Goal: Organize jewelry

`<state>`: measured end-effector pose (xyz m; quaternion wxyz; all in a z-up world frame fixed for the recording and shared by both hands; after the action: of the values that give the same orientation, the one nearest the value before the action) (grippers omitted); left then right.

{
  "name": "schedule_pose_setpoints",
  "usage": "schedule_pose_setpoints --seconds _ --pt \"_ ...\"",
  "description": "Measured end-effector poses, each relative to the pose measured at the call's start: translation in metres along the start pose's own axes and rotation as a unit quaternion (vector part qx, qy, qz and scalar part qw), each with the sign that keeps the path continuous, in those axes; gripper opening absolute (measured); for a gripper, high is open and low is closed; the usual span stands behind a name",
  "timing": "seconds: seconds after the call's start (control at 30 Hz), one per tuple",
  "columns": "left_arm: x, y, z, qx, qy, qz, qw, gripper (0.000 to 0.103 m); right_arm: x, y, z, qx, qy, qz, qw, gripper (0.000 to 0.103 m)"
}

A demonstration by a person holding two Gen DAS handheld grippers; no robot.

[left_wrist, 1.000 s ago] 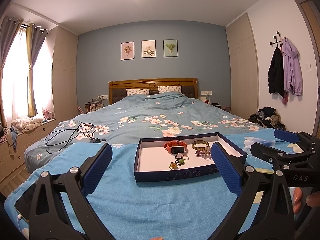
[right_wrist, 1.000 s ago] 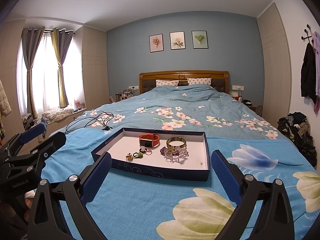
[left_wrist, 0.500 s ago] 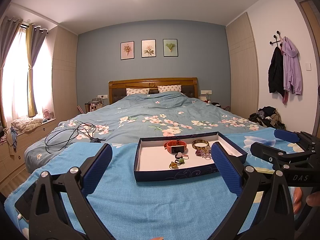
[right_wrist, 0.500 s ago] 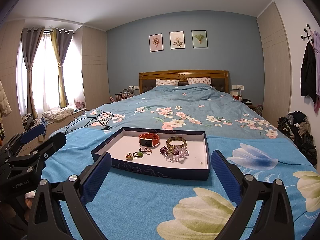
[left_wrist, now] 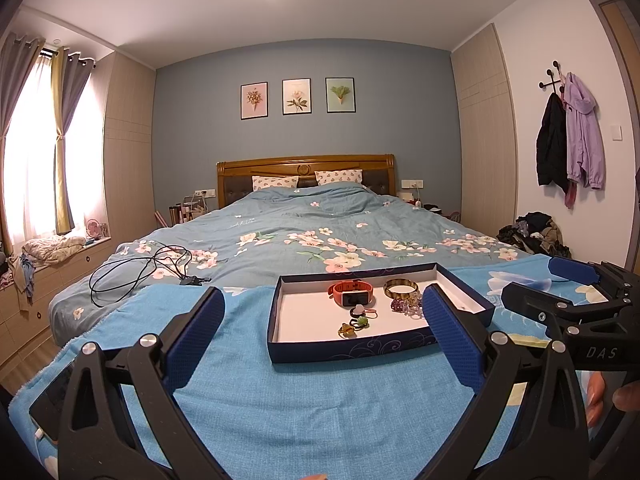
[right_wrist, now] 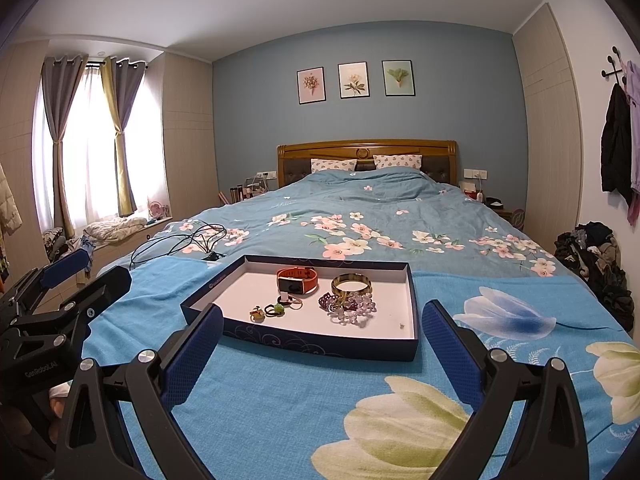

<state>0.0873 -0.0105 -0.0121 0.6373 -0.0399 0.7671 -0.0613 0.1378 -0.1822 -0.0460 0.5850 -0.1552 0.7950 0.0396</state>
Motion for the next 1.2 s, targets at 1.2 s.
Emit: schedule_pose_setpoints --seconds 1.2 --pt "0.0044 0.0043 0.0046 0.005 0.009 -0.008 0.9999 0.097 0.0017 -0.0028 0.0038 -0.001 0.006 0.000 1.000 0.096"
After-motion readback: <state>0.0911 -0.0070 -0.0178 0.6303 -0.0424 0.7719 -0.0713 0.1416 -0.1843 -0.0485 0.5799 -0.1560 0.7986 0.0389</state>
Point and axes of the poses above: each gripper's, at about its wrist camera, not at the fingertips, and z roughly the way its jaws point, y to its left, x to its underside, the point moved 9 cm from there along z, roughly the way its jaws point, and after that the axes turned 11 degrees about -z, right-handed, at the moved point
